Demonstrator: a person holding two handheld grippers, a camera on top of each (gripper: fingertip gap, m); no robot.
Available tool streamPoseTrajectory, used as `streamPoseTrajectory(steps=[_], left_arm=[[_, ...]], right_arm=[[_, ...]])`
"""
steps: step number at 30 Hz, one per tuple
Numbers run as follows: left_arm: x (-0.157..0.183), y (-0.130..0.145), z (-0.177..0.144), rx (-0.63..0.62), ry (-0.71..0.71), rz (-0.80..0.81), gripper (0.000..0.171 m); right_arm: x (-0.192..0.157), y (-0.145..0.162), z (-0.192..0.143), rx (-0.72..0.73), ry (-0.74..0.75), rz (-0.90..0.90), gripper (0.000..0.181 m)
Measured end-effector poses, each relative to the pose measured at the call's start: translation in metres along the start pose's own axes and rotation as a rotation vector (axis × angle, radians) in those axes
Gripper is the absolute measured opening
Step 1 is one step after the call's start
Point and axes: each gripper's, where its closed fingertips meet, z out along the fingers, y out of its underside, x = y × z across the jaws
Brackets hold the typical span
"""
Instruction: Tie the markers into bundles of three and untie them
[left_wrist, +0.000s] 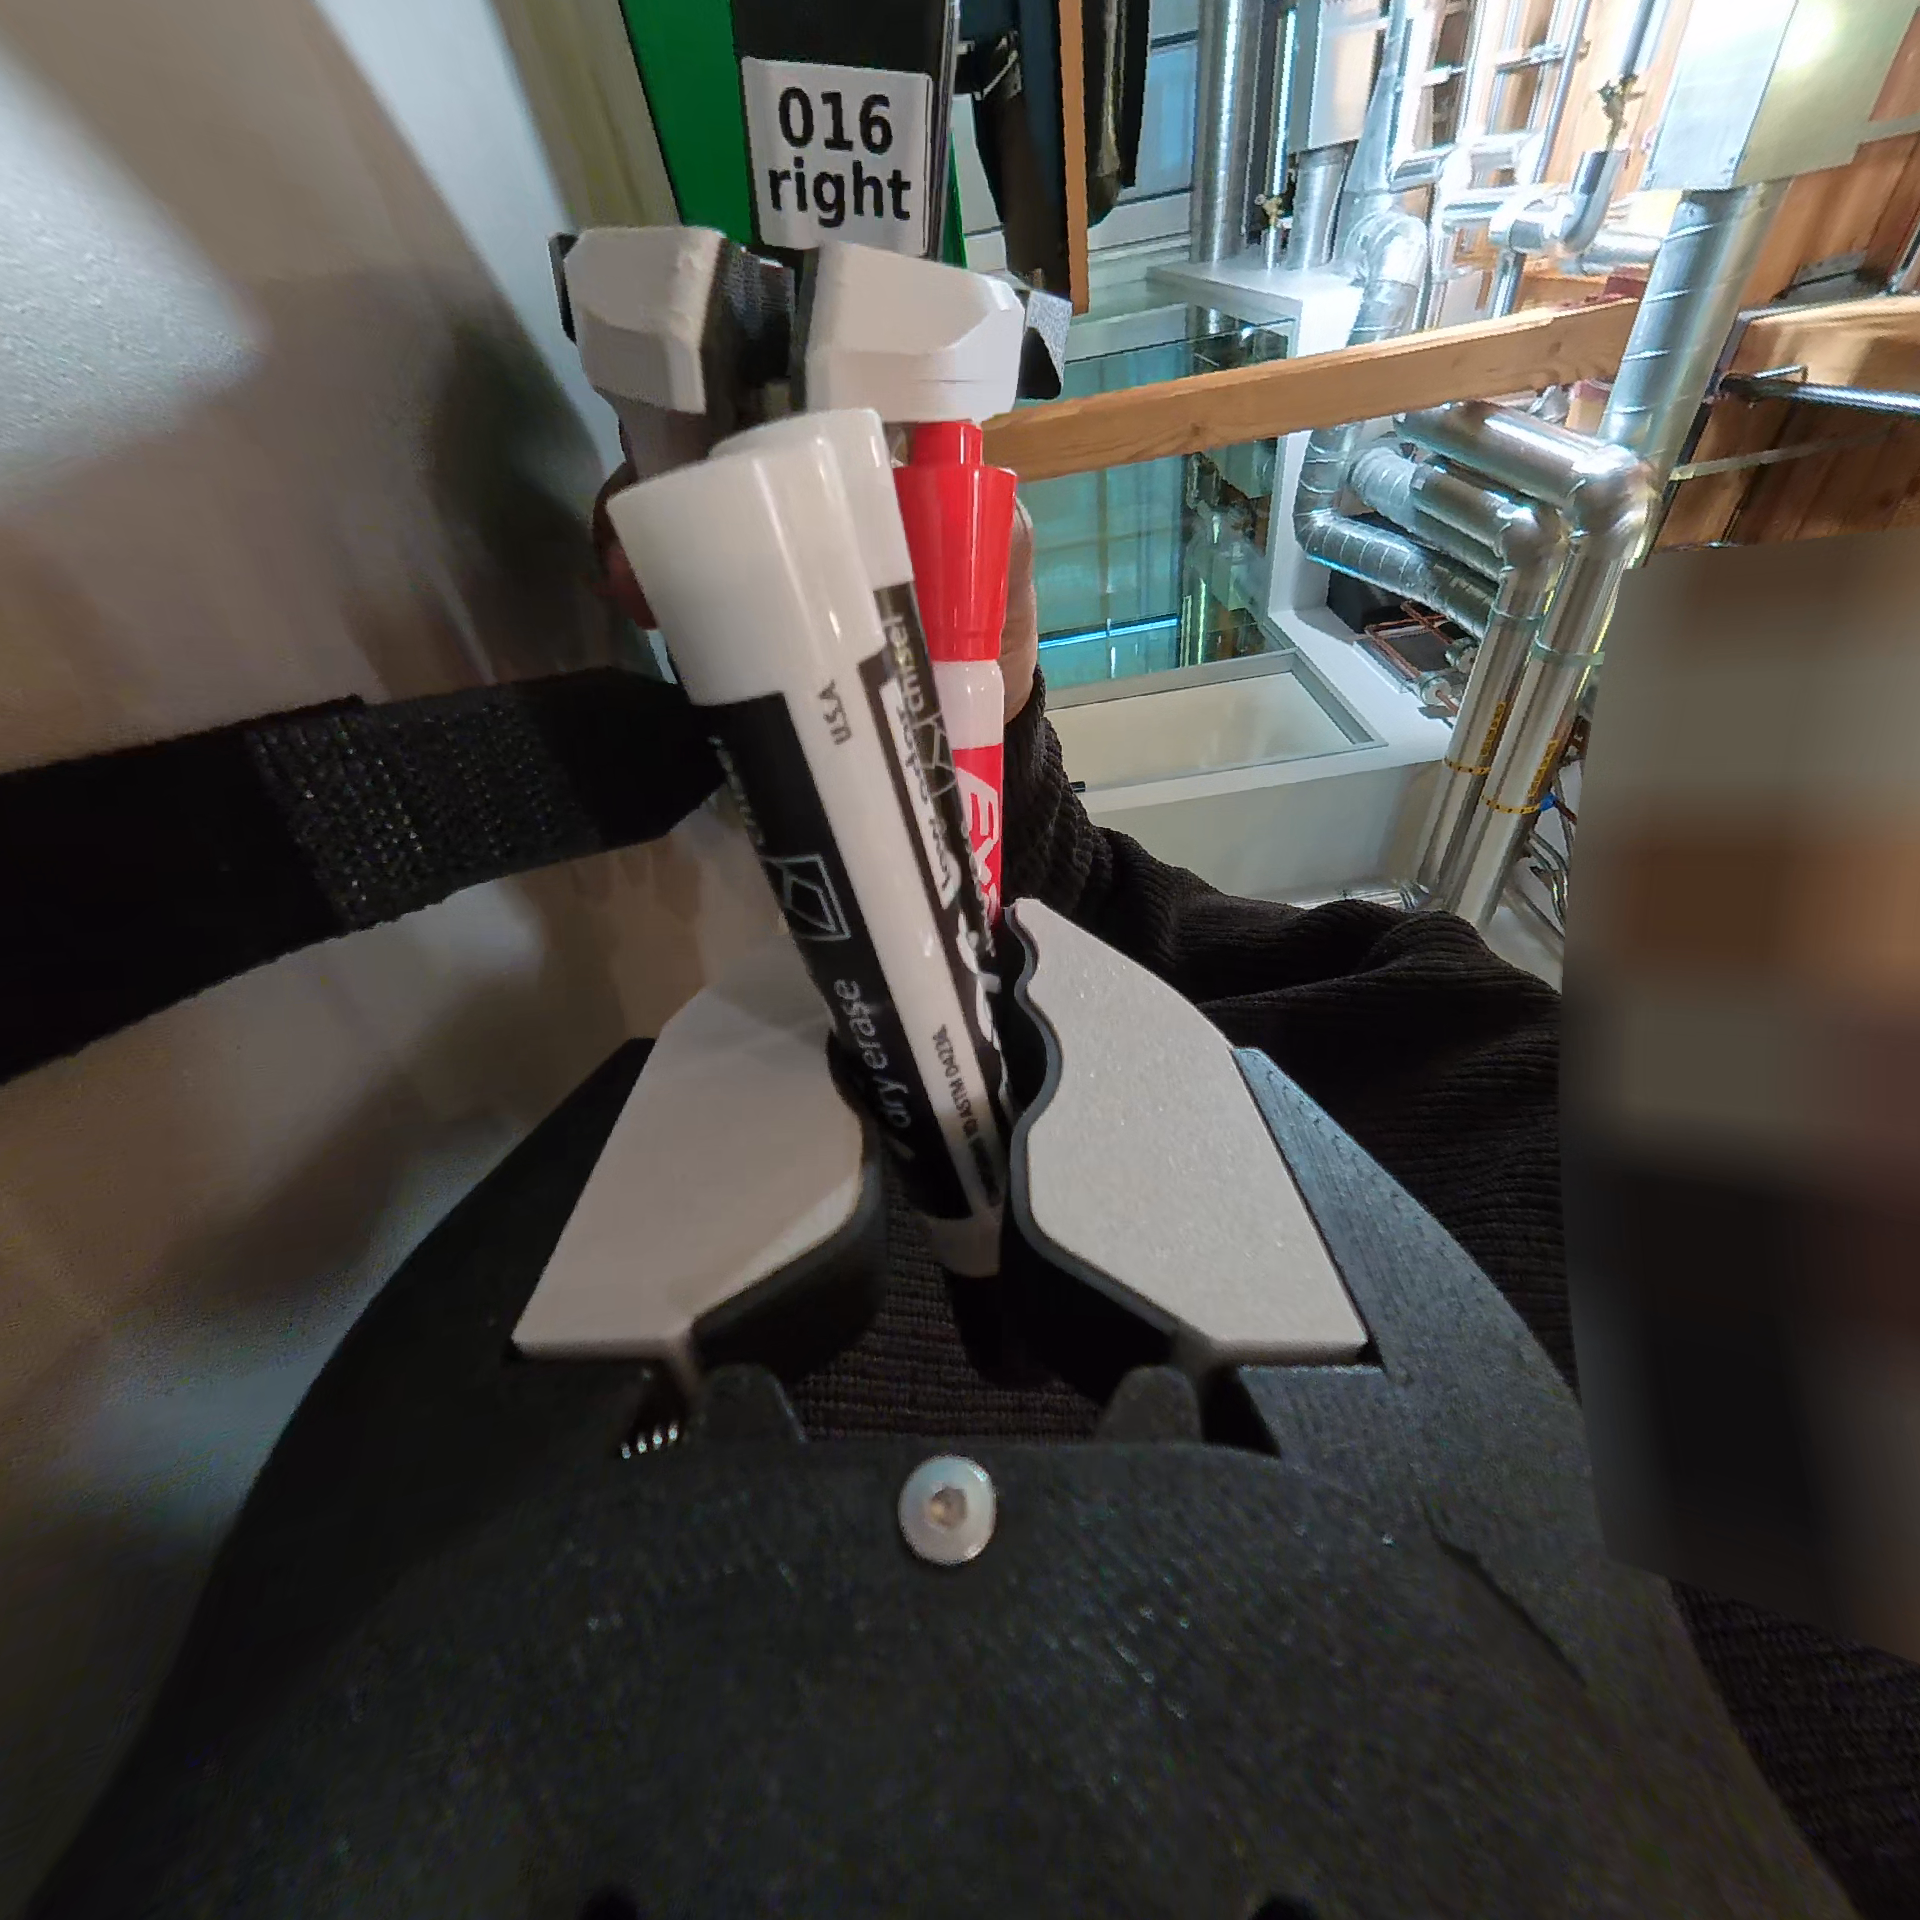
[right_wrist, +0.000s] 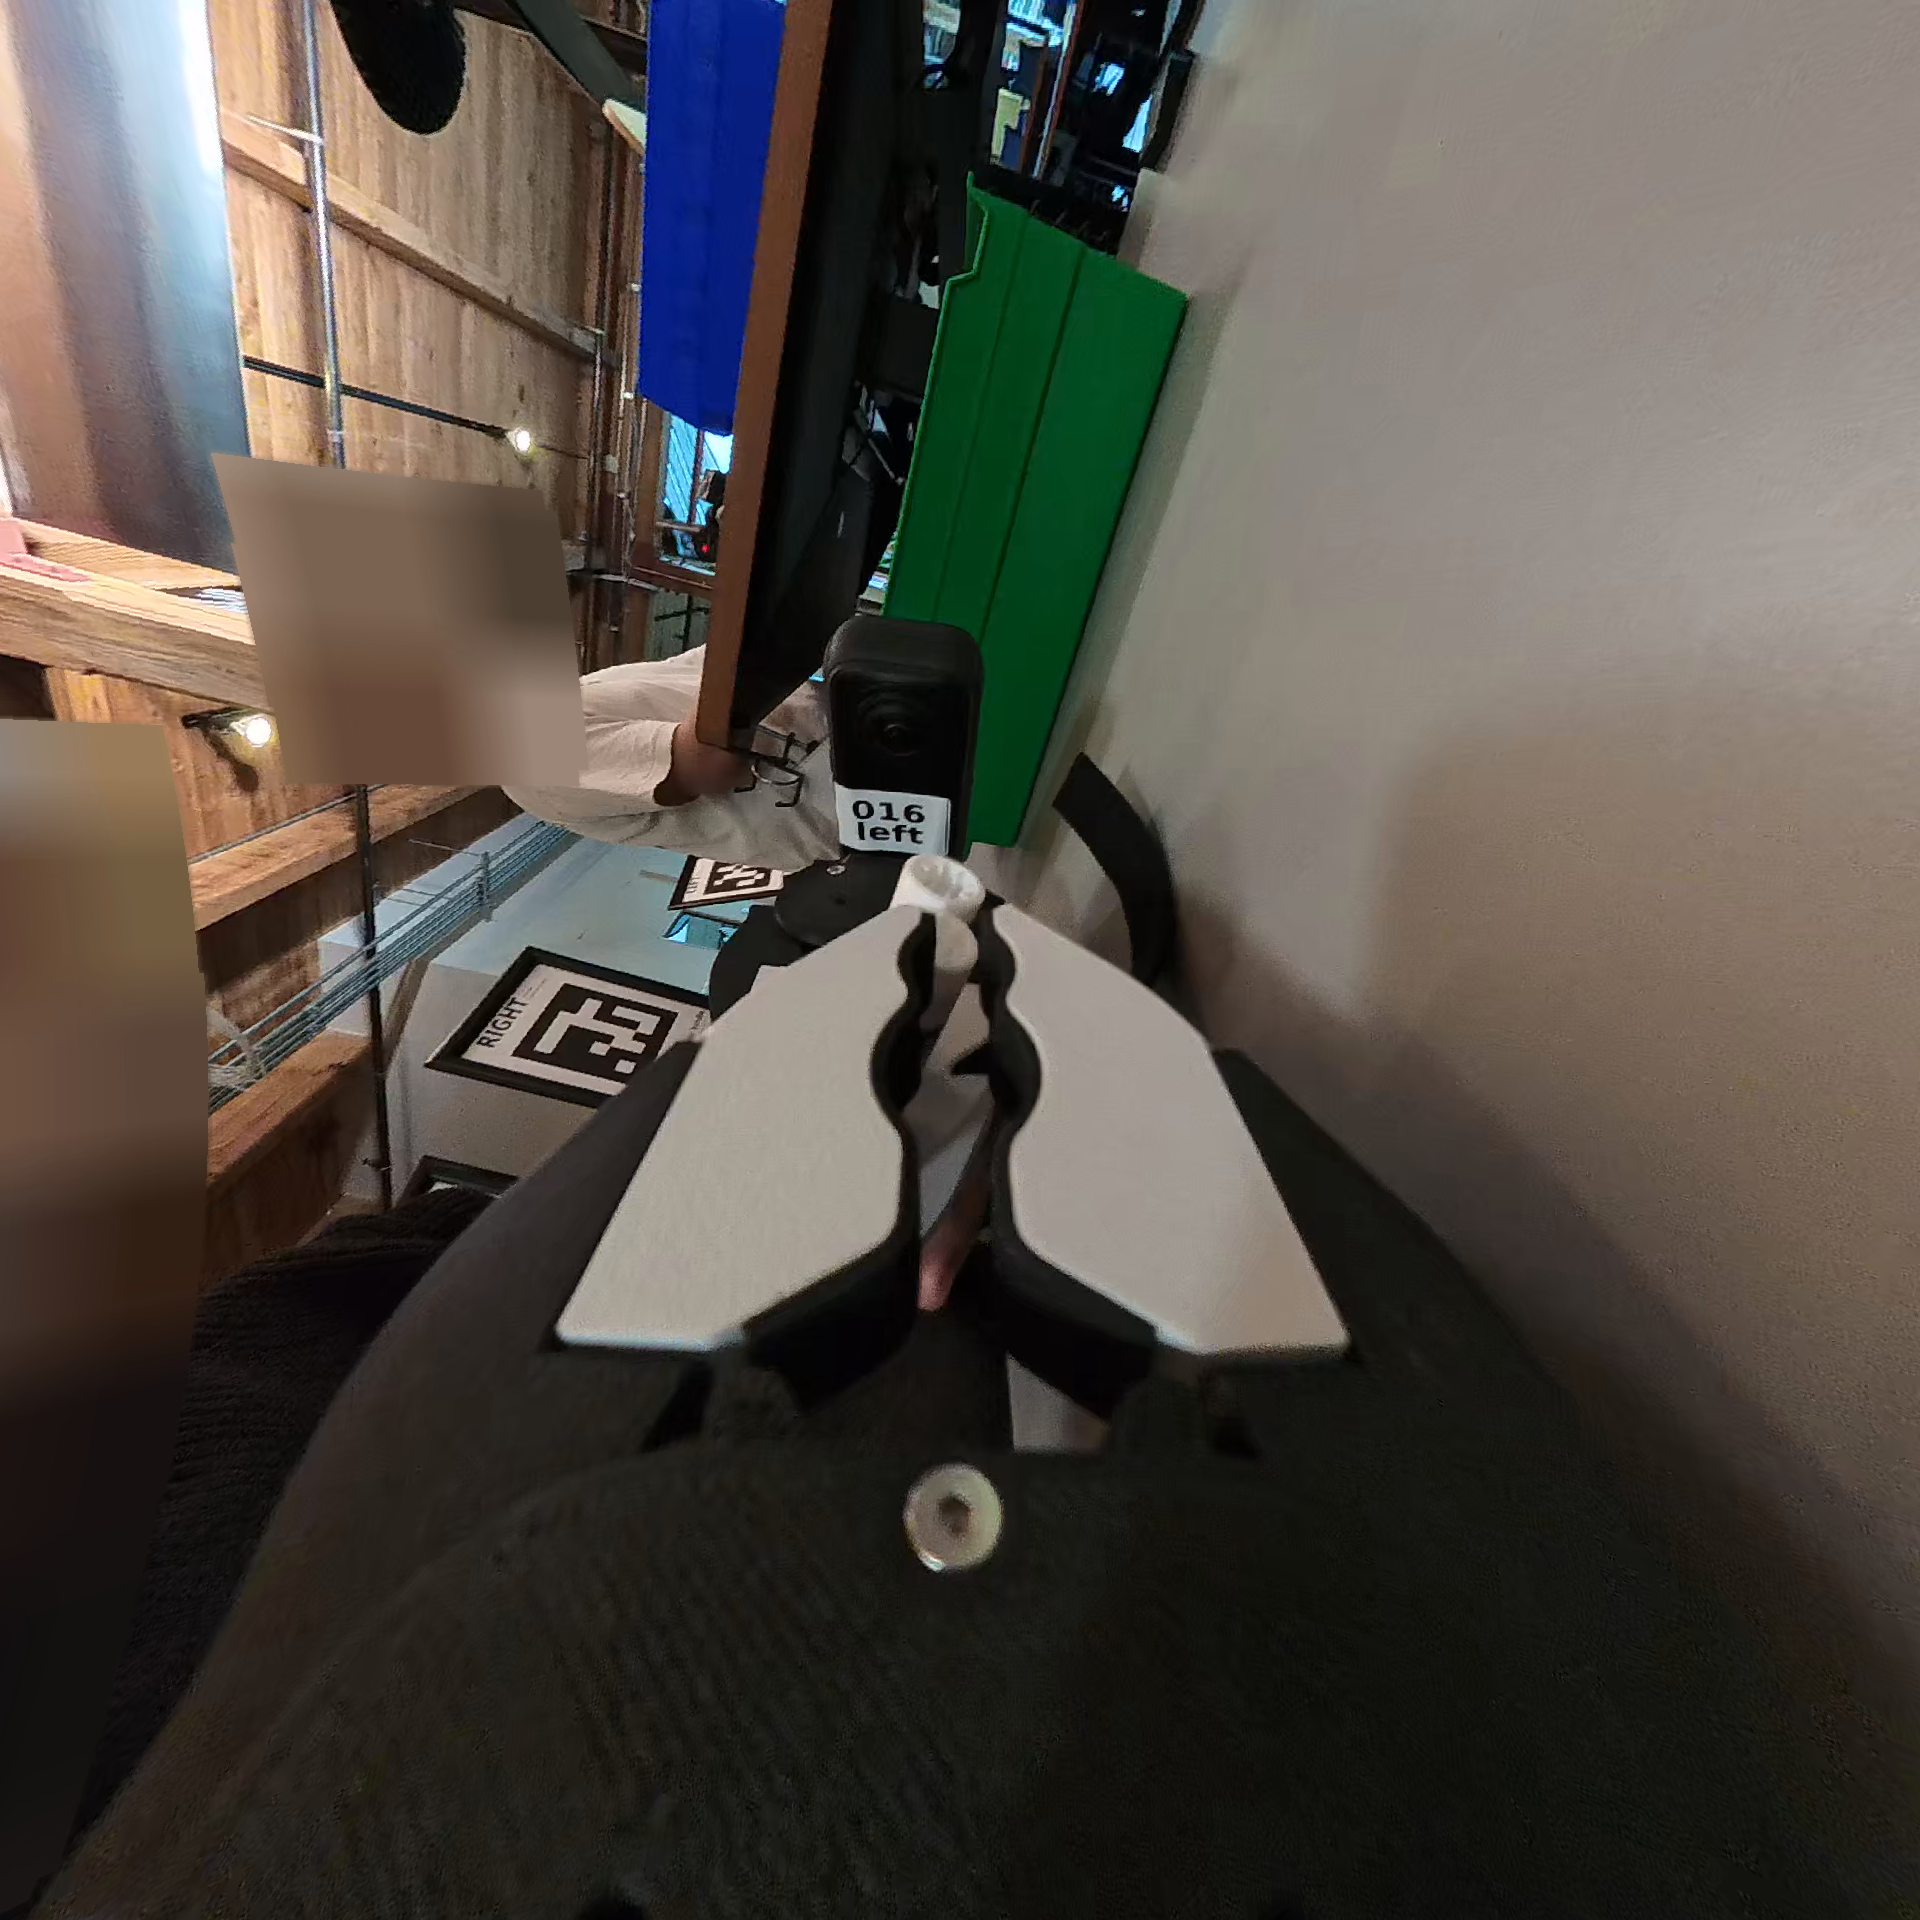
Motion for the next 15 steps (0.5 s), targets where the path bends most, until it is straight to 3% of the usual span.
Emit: streamPoseTrajectory(steps=[15], left_arm=[[0.000, 0.003, 0.001, -0.016, -0.003, 0.011, 0.020]], right_arm=[[-0.010, 0.004, 0.001, -0.020, -0.099, 0.068, 0.010]])
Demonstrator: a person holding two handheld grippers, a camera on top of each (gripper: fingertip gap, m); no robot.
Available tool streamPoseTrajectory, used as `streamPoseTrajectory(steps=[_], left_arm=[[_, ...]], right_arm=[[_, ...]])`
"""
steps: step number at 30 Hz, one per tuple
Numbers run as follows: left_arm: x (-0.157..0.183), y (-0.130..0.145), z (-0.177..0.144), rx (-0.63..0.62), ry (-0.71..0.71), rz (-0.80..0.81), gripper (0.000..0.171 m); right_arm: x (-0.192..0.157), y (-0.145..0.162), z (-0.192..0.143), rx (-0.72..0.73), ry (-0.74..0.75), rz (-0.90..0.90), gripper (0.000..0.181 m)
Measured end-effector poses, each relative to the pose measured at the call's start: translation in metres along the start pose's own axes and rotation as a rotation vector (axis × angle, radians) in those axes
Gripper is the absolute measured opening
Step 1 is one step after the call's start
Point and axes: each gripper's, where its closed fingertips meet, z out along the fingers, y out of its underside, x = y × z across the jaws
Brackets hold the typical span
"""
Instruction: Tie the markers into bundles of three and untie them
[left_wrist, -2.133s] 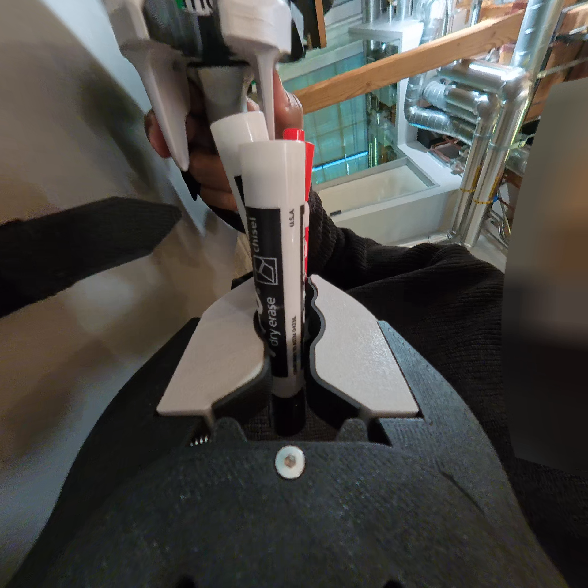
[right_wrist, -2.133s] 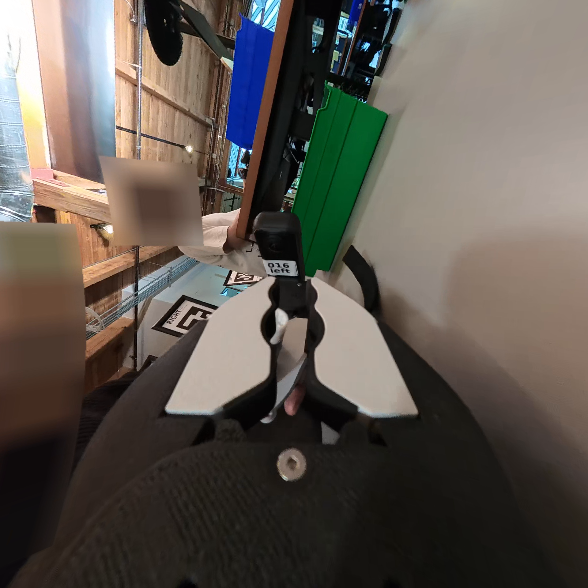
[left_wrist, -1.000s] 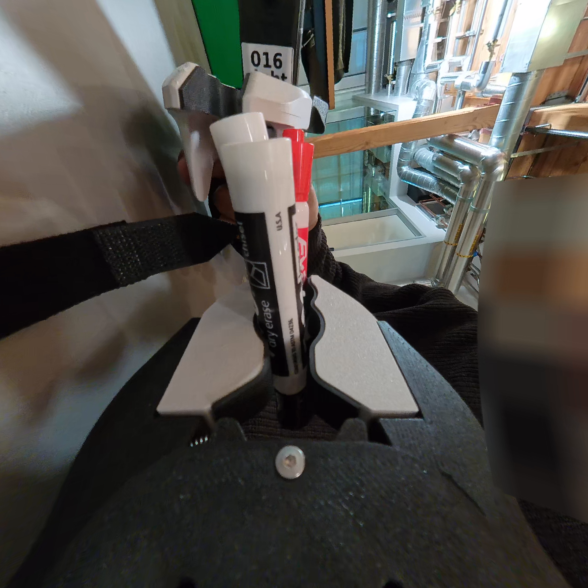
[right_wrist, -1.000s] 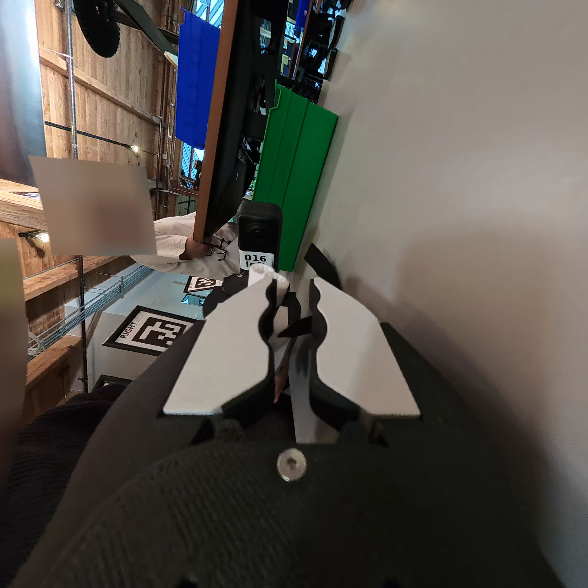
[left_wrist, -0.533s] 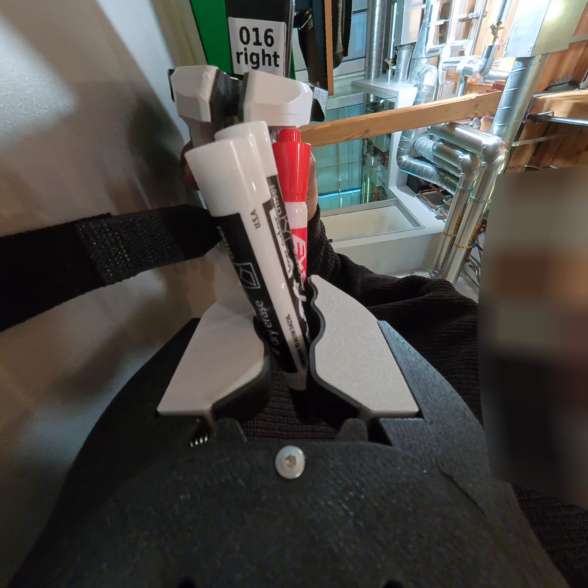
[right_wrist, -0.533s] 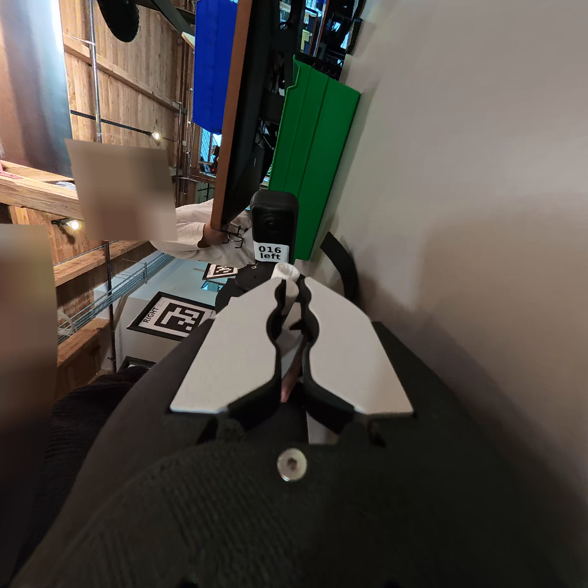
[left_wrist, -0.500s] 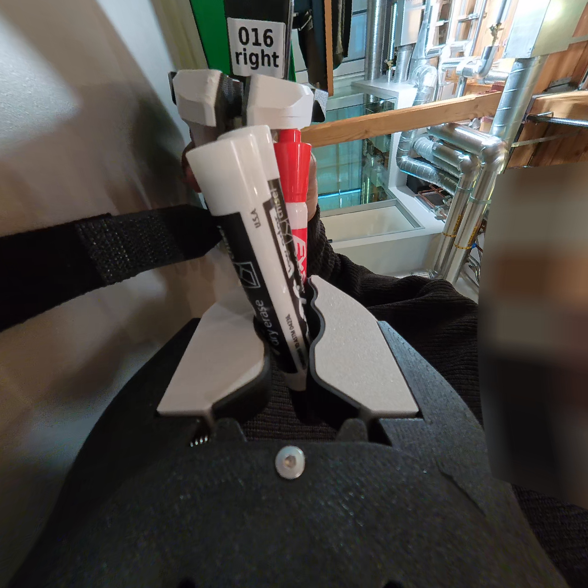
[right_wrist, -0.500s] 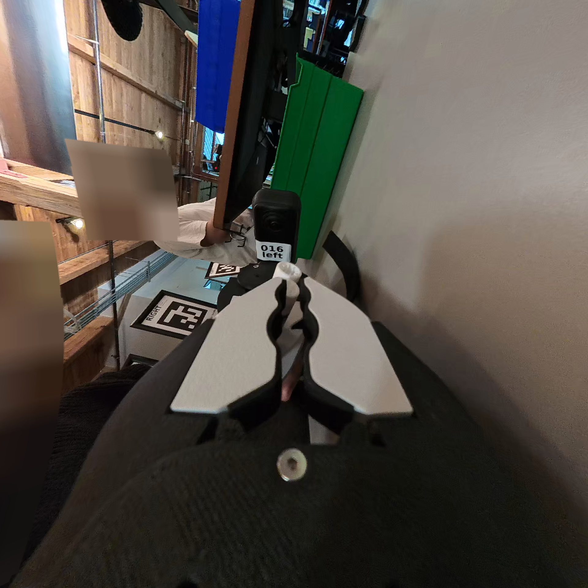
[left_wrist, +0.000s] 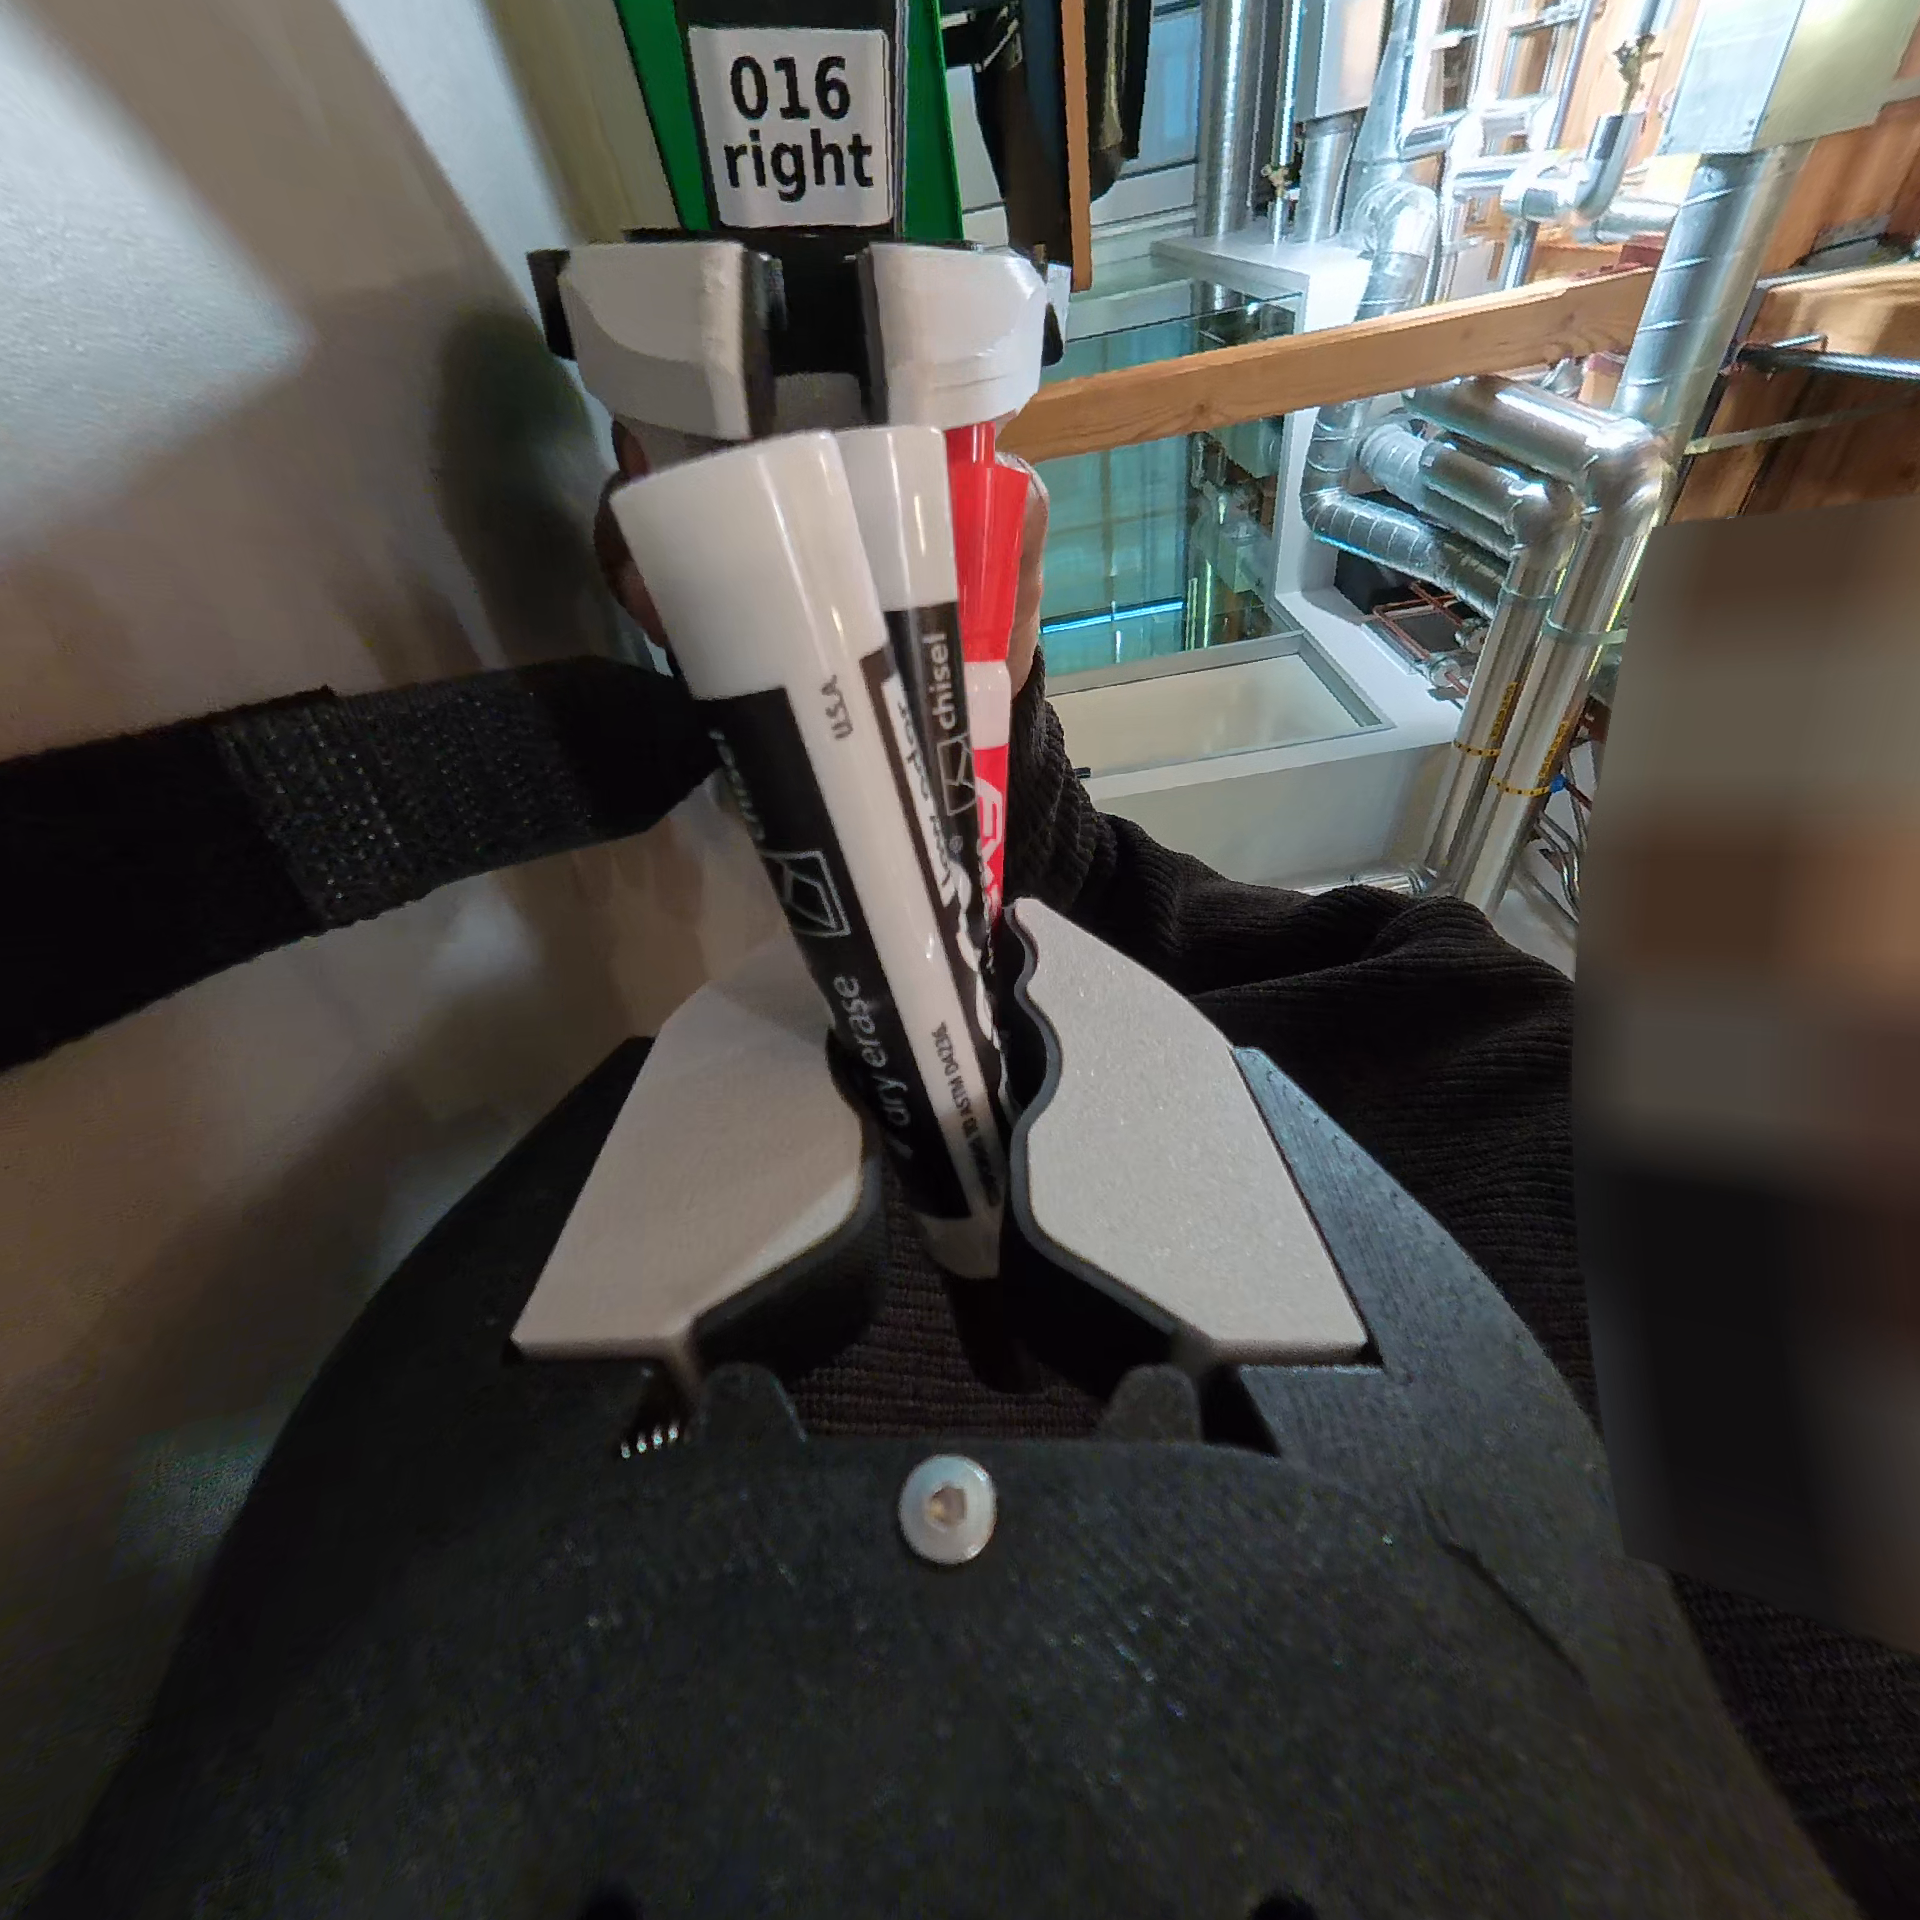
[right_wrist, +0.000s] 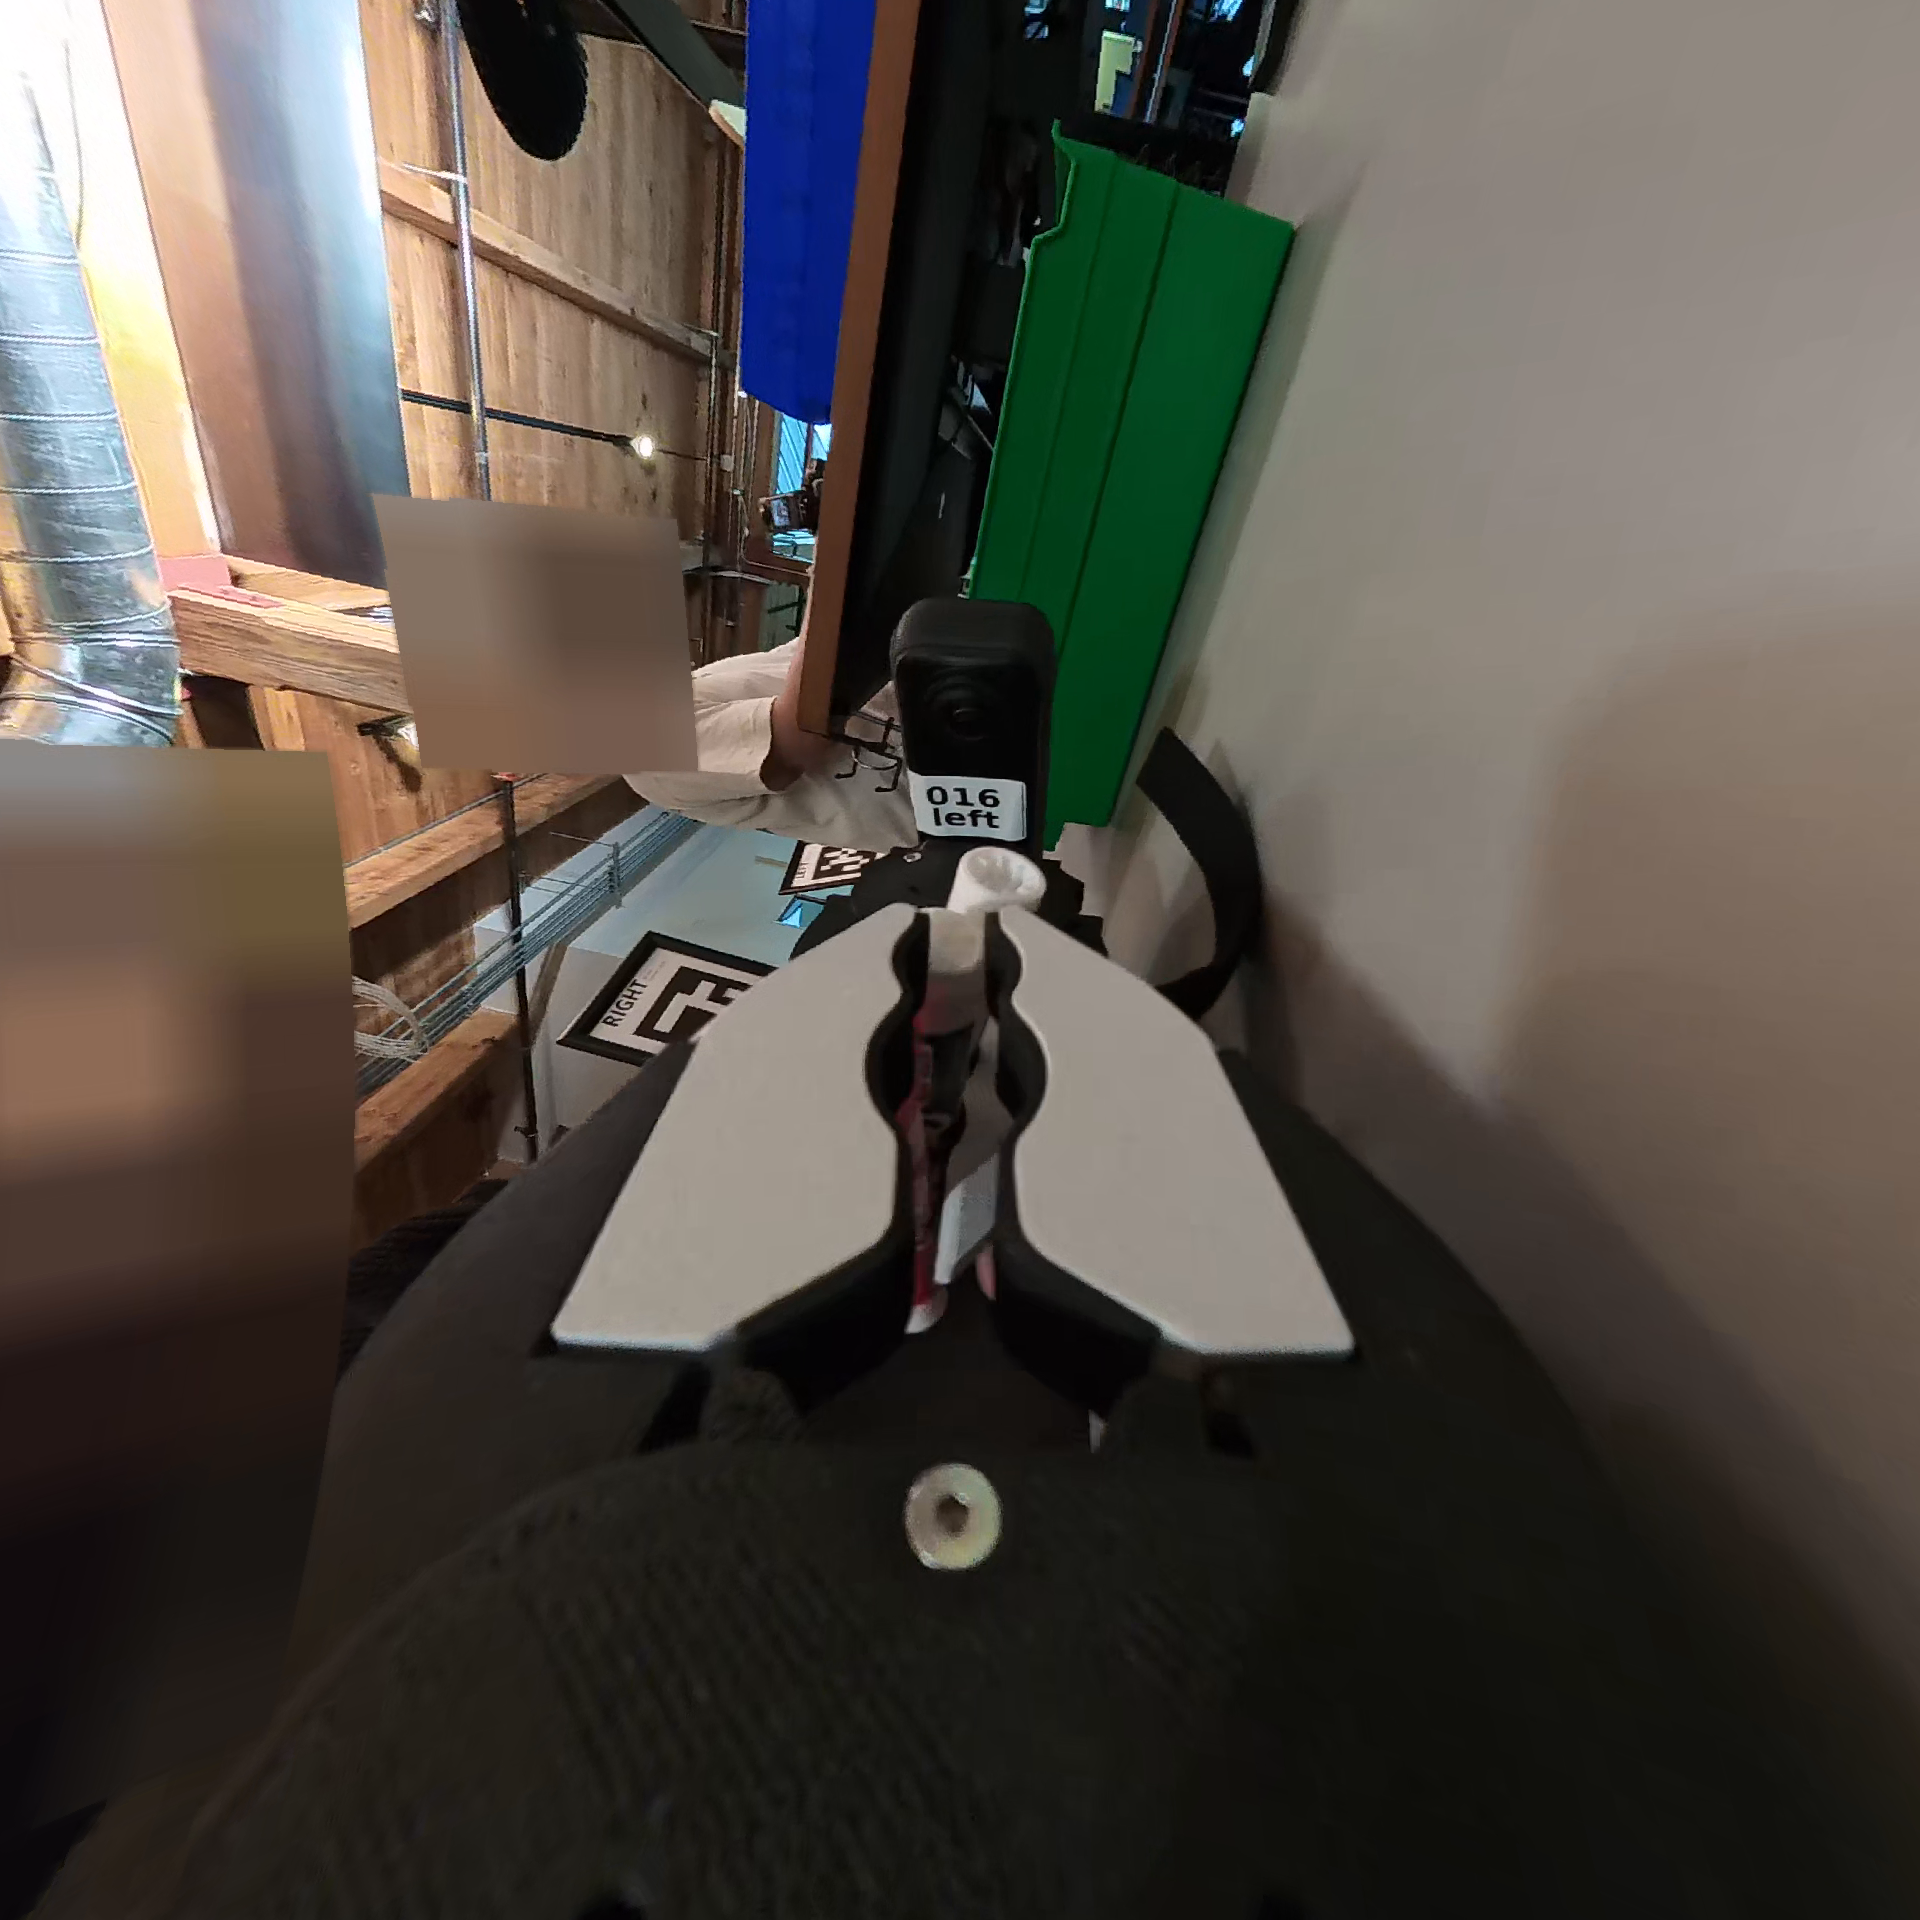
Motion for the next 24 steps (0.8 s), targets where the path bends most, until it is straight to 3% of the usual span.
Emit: streamPoseTrajectory(steps=[13, 24], left_arm=[[0.004, -0.008, -0.005, 0.047, 0.009, 0.025, 0.020], [0.011, -0.026, -0.015, 0.160, 0.038, 0.054, 0.020]], right_arm=[[-0.001, -0.016, -0.013, 0.071, 0.017, -0.029, 0.035], [-0.009, -0.026, -0.019, 0.124, 0.031, -0.120, 0.036]])
